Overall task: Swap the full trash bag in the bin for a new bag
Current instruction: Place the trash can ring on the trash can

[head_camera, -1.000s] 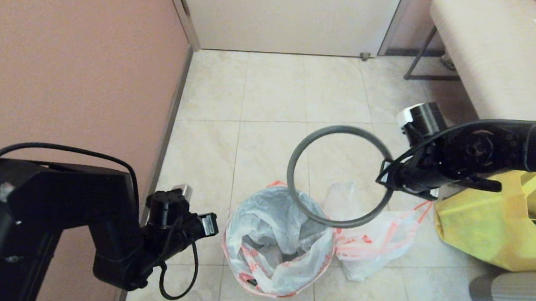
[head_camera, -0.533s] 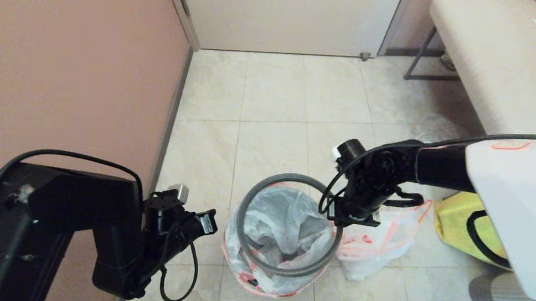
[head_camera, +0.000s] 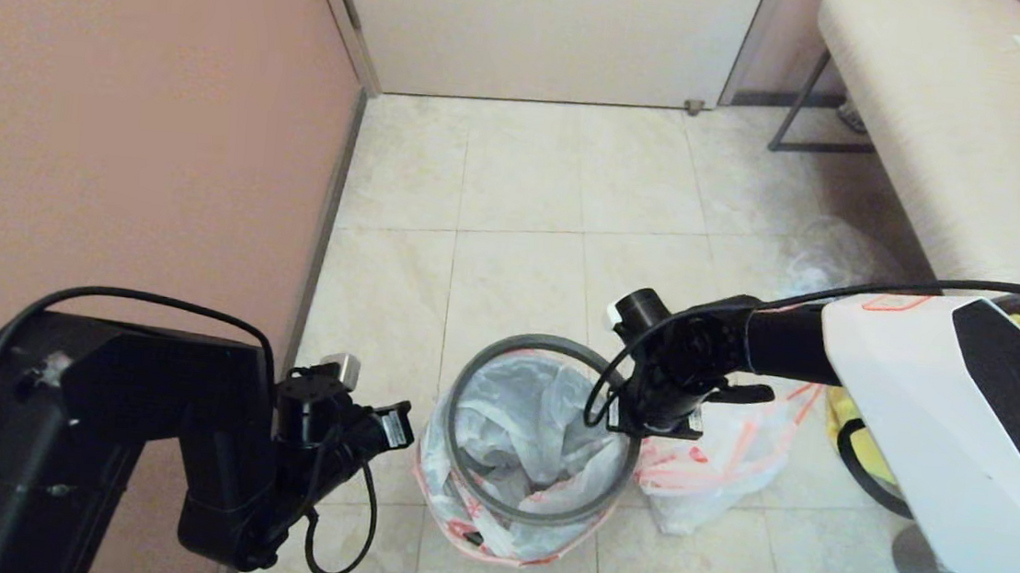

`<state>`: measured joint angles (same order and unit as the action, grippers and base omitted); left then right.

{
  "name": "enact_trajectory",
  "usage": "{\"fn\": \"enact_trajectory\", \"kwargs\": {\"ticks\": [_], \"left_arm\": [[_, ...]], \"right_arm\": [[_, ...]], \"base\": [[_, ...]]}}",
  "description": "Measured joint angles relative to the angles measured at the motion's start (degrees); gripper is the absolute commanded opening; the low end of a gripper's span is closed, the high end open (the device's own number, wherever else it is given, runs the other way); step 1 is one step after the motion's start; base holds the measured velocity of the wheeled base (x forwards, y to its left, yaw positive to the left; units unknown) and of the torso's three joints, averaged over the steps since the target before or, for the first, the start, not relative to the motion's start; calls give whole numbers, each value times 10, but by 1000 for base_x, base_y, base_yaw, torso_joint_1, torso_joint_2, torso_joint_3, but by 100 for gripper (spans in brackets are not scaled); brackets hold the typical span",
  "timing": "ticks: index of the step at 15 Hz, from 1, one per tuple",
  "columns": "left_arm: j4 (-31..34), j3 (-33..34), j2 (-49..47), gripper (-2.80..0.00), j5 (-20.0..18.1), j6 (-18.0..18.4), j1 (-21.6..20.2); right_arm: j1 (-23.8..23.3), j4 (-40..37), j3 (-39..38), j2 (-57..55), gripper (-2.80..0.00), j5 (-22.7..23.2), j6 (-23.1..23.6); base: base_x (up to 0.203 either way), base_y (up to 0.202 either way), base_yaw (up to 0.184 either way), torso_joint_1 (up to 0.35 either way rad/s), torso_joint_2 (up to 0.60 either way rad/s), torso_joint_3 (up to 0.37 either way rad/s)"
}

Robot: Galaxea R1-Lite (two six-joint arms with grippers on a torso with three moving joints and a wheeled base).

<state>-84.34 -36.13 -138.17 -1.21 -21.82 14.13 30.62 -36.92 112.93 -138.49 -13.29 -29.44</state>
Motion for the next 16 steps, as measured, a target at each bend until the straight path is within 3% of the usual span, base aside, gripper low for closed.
{"fn": "enact_trajectory", "kwargs": {"ticks": [2,8,16], "left_arm": [[-1,1,0,-280,0,0,0],[-2,4,1,-280,1,0,5],[-2,2,-1,-280,3,1,4]], "right_arm": [[22,36,-10,19,-280,-57,-10],[71,69,-57,20,-280,-134,-12],[63,106,-102,-8,-280,-161,-23]], "base": [[0,0,0,0,0,0],[0,0,0,0,0,0],[0,0,0,0,0,0]]}}
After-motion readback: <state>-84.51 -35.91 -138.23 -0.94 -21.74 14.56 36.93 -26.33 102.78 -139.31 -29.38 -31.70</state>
